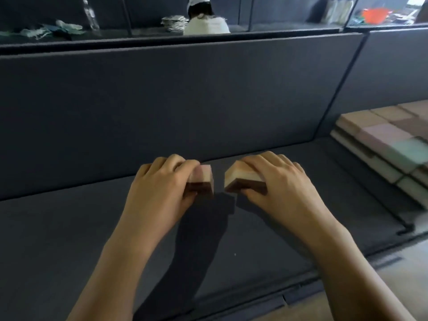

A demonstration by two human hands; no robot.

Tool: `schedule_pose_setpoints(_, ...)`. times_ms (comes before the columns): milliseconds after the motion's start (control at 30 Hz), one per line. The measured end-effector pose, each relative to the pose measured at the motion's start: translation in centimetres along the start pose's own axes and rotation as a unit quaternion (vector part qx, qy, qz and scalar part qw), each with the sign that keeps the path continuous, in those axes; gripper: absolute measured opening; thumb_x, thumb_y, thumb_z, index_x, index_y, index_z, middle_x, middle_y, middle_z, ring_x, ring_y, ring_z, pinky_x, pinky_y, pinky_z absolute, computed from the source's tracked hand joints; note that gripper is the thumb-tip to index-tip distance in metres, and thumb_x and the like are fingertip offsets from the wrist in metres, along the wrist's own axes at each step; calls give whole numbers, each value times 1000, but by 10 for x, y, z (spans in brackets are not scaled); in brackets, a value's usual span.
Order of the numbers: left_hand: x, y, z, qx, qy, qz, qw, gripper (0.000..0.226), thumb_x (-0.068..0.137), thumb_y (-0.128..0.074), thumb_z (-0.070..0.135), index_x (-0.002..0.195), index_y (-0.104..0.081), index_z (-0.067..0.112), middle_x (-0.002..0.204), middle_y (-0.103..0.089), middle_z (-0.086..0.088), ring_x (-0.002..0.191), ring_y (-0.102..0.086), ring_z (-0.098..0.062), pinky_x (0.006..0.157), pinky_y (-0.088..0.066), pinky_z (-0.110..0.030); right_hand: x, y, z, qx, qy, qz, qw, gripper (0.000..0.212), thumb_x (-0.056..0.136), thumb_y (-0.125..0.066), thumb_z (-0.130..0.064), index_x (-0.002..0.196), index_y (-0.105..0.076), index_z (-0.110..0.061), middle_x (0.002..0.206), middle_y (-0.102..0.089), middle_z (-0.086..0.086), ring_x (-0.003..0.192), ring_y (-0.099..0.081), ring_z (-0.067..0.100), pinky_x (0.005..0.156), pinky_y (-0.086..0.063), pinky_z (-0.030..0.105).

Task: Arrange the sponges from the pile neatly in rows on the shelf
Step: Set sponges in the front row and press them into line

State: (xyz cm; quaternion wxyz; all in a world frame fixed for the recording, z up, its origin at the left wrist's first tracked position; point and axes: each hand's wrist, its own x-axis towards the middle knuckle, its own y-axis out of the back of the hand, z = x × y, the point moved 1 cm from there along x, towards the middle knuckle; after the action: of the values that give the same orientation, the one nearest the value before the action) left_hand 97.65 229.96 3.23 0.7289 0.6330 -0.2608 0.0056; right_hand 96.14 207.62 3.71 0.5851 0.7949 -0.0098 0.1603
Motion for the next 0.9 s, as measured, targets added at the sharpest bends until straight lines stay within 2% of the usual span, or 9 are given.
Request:
schedule_pose_setpoints(167,23,1,89,-21,-62,15,998,54,70,-82,26,121,-62,23,109,-62,4,96,-60,-24,81,-44,-38,-54,43,66,-20,-56,28,998,52,79,-72,-40,127,-51,-35,119,-55,-12,107,-52,21,86,-39,36)
schedule_pose_setpoints(333,41,4,186,-50,-114,33,992,54,73,-81,25,122,-61,22,111,-63,3,100,-59,-24,85,-44,-41,-110,91,136,-41,-93,54,993,57,81,-73,-42,132,-50,-34,124,-57,-11,114,-53,21,94,-42,41)
schedule_pose_setpoints(467,52,1,274,-77,-157,44,984,54,73,-80,26,124,-60,22,112,-63,3,101,-59,-25,86,-44,-41,-161,130,196,-58,-131,82,986,58,81,-74,-44,133,-50,-34,125,-58,-9,116,-54,21,95,-43,43)
schedule_pose_setpoints(667,62,-12,404,-124,-239,45,962,54,73,-77,30,124,-60,22,111,-64,2,101,-61,-25,85,-45,-41,-236,174,287,-81,-204,116,969,60,79,-77,-43,132,-51,-35,126,-59,-9,114,-55,20,94,-44,41)
schedule_pose_setpoints(900,88,-41,525,-154,-321,19,934,57,69,-82,32,121,-60,23,108,-64,3,97,-61,-24,81,-46,-39,-297,198,373,-91,-303,134,939,59,78,-78,-41,130,-52,-34,123,-60,-7,112,-56,20,90,-42,35)
